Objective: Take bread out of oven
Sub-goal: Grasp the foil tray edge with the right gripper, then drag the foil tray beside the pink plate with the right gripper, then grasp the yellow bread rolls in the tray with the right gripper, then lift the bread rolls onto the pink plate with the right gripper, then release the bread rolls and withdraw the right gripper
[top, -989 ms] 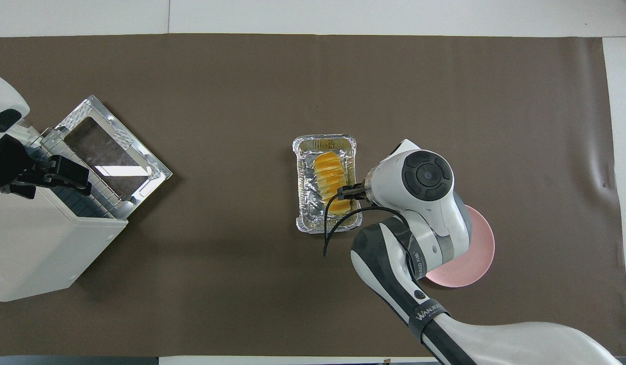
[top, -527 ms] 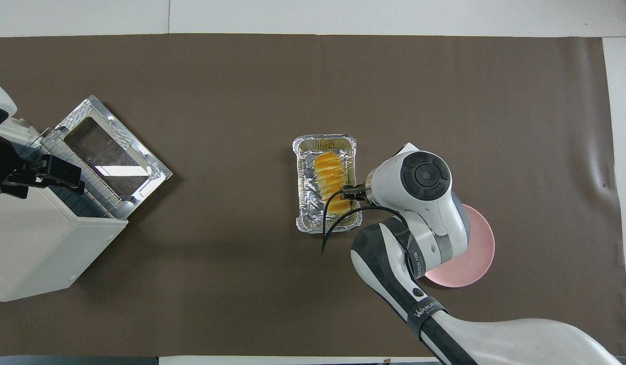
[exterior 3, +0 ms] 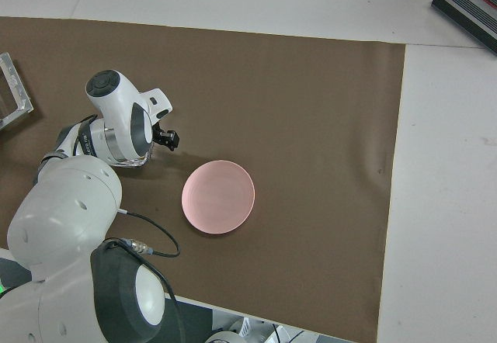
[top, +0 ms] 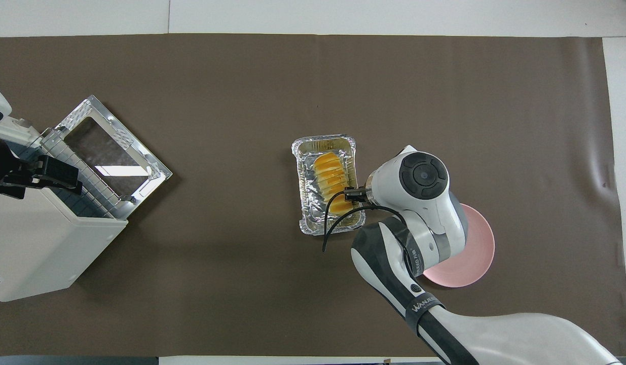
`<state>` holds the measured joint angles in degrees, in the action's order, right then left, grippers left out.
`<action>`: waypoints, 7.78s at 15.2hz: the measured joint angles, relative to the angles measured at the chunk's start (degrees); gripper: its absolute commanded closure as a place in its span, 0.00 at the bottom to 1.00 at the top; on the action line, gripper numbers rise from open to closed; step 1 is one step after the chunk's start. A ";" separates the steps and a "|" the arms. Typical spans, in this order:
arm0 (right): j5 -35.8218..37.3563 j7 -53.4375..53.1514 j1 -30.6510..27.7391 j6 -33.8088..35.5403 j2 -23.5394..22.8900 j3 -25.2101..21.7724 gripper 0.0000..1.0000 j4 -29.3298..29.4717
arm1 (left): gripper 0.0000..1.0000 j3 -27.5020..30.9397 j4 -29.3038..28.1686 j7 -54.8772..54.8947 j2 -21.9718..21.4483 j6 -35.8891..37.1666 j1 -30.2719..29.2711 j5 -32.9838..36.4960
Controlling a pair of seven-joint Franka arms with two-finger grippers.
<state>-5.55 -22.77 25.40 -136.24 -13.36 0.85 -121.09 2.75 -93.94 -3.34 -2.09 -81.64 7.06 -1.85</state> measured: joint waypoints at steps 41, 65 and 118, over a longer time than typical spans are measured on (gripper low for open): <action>-4.93 30.89 -29.59 5.32 1.93 -0.45 1.00 0.78 | 0.00 0.00 0.00 0.00 0.00 -0.01 0.00 0.00; -4.23 24.60 -21.79 4.09 0.62 -0.19 0.00 2.98 | 0.00 0.00 0.00 0.00 0.00 -0.01 0.00 0.00; -1.09 12.14 -19.04 13.59 25.07 0.73 1.00 -22.86 | 0.00 0.00 0.00 0.00 0.00 -0.01 0.00 0.00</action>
<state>-6.63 -10.63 6.35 -122.65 11.71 1.58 -143.95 2.75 -93.94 -3.34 -2.09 -81.65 7.06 -1.85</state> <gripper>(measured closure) 0.925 0.000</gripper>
